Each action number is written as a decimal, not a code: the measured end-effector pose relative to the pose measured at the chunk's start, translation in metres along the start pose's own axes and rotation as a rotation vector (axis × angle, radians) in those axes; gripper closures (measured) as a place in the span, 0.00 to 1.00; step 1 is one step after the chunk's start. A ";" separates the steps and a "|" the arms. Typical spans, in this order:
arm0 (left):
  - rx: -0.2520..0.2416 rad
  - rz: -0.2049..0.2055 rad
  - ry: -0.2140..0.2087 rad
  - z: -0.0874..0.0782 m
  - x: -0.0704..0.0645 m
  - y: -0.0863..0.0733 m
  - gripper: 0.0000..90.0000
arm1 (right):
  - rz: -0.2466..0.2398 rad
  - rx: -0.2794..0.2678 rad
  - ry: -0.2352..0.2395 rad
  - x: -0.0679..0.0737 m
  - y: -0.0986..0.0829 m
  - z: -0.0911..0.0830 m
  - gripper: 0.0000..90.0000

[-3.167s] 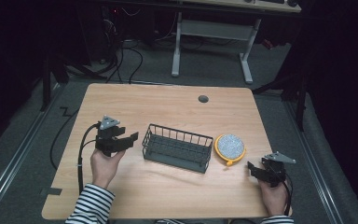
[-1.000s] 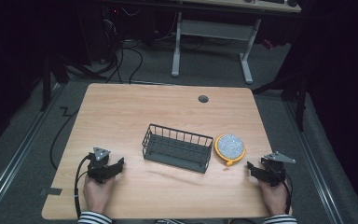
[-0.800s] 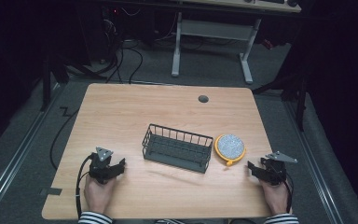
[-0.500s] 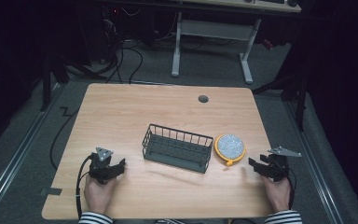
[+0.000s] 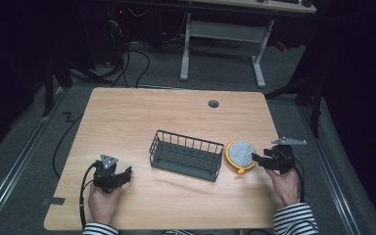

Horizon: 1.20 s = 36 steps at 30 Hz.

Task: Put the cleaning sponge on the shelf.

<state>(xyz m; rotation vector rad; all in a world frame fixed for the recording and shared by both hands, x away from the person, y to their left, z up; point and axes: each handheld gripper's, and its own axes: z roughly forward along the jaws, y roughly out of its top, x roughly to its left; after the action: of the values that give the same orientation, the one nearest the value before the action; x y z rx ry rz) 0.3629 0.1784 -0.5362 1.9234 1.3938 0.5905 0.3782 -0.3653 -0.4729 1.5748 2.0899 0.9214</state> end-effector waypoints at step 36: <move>0.001 0.002 -0.006 0.000 0.000 0.000 0.33 | 0.070 0.155 0.058 -0.015 0.016 0.051 0.84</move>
<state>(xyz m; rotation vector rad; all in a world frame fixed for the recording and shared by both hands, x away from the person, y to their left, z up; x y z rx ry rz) 0.3627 0.1787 -0.5362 1.9267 1.3886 0.5842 0.4265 -0.3630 -0.5000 1.7274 2.2062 0.8555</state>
